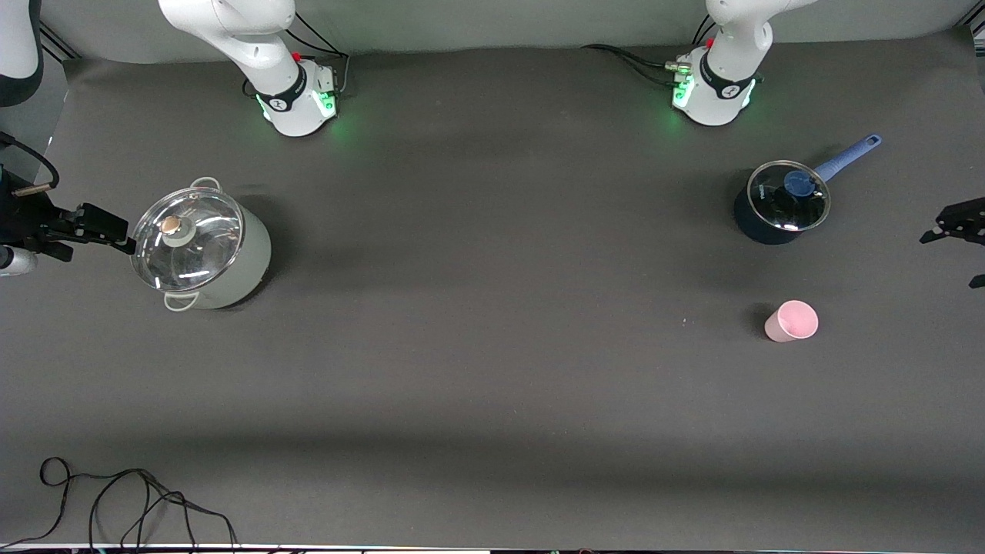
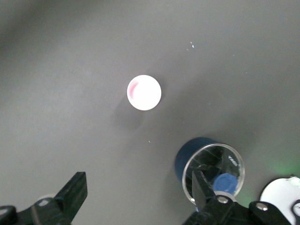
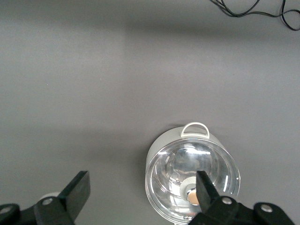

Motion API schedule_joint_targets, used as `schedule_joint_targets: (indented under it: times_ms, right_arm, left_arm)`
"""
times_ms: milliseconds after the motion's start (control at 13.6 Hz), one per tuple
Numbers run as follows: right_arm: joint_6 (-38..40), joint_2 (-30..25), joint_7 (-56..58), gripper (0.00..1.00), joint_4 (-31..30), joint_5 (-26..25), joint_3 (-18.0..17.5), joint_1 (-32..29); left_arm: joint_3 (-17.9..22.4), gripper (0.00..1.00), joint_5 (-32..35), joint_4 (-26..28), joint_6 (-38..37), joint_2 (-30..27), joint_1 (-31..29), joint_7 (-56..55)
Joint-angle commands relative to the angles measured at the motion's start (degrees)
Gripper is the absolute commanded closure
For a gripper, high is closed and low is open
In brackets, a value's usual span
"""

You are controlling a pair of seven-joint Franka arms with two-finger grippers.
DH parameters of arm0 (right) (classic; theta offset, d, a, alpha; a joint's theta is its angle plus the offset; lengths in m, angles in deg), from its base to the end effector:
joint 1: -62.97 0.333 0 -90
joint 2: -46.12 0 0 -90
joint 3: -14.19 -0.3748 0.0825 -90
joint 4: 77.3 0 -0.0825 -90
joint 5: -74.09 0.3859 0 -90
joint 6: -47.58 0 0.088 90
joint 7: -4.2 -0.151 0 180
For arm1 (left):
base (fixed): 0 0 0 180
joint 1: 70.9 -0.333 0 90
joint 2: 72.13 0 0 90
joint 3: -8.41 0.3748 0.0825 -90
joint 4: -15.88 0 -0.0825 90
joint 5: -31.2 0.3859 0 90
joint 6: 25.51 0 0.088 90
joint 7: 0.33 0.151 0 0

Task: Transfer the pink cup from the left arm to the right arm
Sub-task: 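Lower the left gripper beside the pink cup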

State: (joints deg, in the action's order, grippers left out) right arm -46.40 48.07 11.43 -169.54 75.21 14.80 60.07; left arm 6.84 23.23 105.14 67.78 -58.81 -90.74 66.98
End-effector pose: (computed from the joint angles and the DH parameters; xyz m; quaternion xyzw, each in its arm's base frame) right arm 0.5727 -0.0322 0.6076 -0.9994 -0.0318 0.0009 0.0097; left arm 0.5984 0.1780 0.5135 0.9085 -0.4037 -0.0103 0.1077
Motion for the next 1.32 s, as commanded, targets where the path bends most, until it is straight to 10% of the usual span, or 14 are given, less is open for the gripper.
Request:
schedule_joint_targets:
  times_ms: [0, 1246]
  right_arm:
    - [0.91, -0.46, 1.21, 0.0, 0.3, -0.59, 0.17, 0.08]
    - [1.0, -0.46, 1.21, 0.0, 0.3, -0.68, 0.26, 0.17]
  left_arm:
    - [-0.36, 0.0, -5.79, -1.63, 0.66, 3.72, -3.7, 9.91]
    - [-0.62, 0.01, -32.88, -5.67, -1.27, 29.13, -14.17, 58.62]
